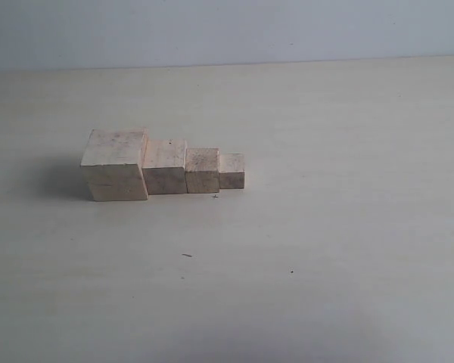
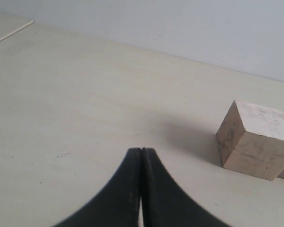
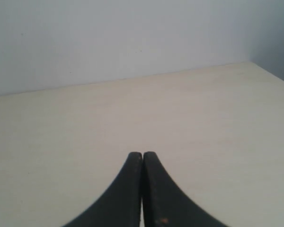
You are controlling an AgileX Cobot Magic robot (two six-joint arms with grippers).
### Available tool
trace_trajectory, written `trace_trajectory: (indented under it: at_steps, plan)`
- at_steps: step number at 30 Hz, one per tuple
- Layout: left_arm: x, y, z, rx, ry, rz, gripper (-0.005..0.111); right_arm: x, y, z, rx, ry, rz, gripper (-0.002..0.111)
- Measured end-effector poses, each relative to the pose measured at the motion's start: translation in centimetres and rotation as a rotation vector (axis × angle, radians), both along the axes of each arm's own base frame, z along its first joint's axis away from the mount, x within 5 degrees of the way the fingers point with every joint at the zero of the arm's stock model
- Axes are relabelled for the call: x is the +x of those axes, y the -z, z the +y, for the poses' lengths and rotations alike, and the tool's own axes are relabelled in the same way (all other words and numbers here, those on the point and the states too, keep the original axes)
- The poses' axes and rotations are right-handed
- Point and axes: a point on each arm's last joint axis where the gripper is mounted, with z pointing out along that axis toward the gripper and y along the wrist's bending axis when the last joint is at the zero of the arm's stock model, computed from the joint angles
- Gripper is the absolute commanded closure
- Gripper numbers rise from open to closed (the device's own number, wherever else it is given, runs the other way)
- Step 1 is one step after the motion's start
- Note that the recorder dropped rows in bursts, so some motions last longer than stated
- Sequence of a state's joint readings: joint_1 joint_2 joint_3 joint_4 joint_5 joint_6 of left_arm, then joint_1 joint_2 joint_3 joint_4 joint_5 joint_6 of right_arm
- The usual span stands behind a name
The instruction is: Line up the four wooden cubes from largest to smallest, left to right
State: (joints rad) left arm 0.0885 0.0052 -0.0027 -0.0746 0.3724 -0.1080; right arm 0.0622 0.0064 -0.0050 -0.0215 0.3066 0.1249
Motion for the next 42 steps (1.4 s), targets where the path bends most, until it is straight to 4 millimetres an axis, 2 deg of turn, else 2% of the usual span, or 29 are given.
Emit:
trace_trajectory:
  at_steps: [42]
  plan:
    - [0.00,0.00,0.00,0.000,0.000,0.000,0.107,-0.08,0.33,-0.02,-0.008,0.000,0.037,0.108]
